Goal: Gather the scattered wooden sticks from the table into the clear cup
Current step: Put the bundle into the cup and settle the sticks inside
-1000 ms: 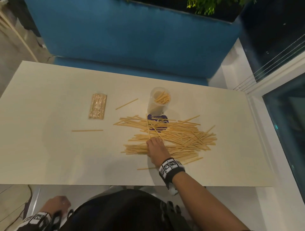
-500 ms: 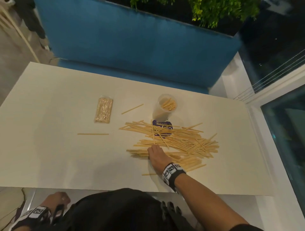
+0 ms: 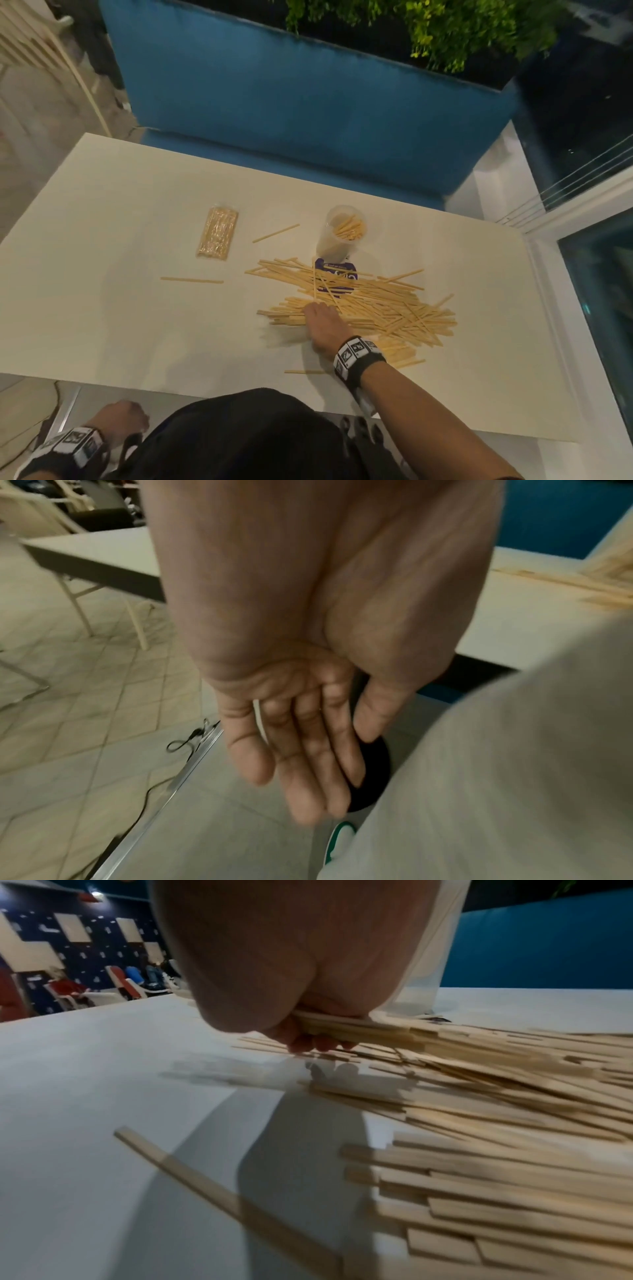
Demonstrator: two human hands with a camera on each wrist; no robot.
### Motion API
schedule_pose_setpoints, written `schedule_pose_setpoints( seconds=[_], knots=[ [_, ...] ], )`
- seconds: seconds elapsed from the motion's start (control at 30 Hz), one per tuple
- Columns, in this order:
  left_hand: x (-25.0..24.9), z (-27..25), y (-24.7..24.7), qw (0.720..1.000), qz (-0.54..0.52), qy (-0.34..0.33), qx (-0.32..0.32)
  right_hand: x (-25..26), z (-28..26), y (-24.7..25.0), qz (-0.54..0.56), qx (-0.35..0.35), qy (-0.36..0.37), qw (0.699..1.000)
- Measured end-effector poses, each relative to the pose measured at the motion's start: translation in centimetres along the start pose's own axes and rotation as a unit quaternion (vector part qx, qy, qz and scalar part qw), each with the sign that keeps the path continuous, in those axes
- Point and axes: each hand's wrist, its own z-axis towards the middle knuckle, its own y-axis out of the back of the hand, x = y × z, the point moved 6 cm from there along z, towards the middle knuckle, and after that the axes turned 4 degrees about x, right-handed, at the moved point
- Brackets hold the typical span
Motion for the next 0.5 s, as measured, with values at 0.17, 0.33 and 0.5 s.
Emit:
schedule_pose_setpoints(
  seconds=[0.17, 0.33, 0.5],
  knots=[
    [-2.5, -2.7, 4.3, 0.988, -0.078, 0.012, 0.131, -0.7, 1.2, 1.0, 0.023, -0.013, -0.009, 1.000],
    [-9.3, -4.5, 13.8, 0.979, -0.176, -0.098, 0.003, -0.8, 1.7, 3.2, 0.018, -0.031, -0.017, 0.999],
    [-18.8, -4.2, 20.1, 0.854, -0.458, -0.196, -0.150, 0.8, 2.1, 6.1, -0.015, -0.075, -0.016, 0.997]
  ],
)
